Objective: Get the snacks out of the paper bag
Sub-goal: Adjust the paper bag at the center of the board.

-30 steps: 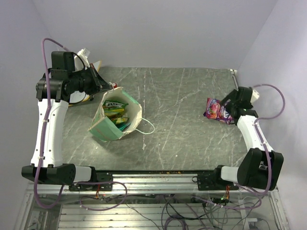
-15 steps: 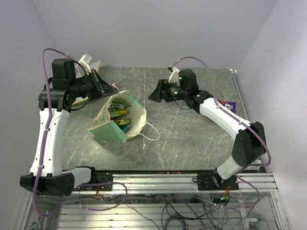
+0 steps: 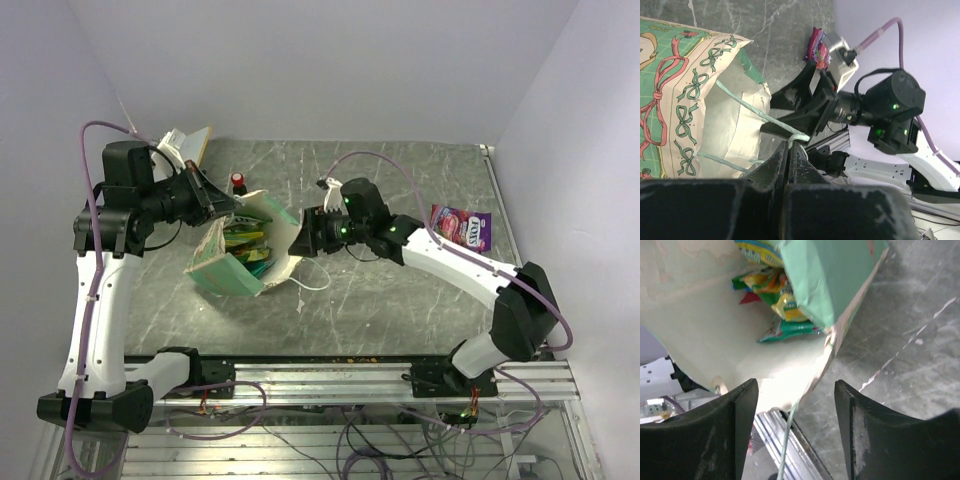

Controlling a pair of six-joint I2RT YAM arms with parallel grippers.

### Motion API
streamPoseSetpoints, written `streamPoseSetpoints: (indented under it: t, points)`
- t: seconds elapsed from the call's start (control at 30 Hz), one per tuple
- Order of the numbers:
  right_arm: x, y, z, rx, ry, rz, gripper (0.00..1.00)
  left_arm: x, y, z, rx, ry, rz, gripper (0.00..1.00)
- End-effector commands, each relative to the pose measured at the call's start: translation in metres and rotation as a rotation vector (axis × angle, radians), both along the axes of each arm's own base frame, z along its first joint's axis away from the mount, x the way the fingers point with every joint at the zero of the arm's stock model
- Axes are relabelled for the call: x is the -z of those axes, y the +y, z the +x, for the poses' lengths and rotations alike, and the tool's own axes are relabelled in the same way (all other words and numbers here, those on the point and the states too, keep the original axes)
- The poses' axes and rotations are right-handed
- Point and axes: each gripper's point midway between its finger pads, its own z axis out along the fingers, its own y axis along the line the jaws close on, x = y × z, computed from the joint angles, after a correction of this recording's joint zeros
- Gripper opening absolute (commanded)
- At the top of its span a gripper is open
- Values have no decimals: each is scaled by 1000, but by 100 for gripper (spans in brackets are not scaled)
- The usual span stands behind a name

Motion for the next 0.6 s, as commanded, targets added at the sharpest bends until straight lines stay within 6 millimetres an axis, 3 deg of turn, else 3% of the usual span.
streamPoseSetpoints:
  t: [0.0, 0.23, 0.37, 0.57]
  points:
    - [0, -2, -32, -37, -14, -48, 57, -1, 2, 0, -33, 15, 2, 7]
    - [-21, 35, -81, -122, -36, 11, 35, 2, 5, -10, -7, 31, 50, 7]
    - [-30, 57, -115, -196, -81, 14, 34, 1, 8, -16, -3, 15, 81, 7]
    - [-29, 74, -154, -350, -216, -39, 31, 2, 8, -23, -14, -13, 62, 7]
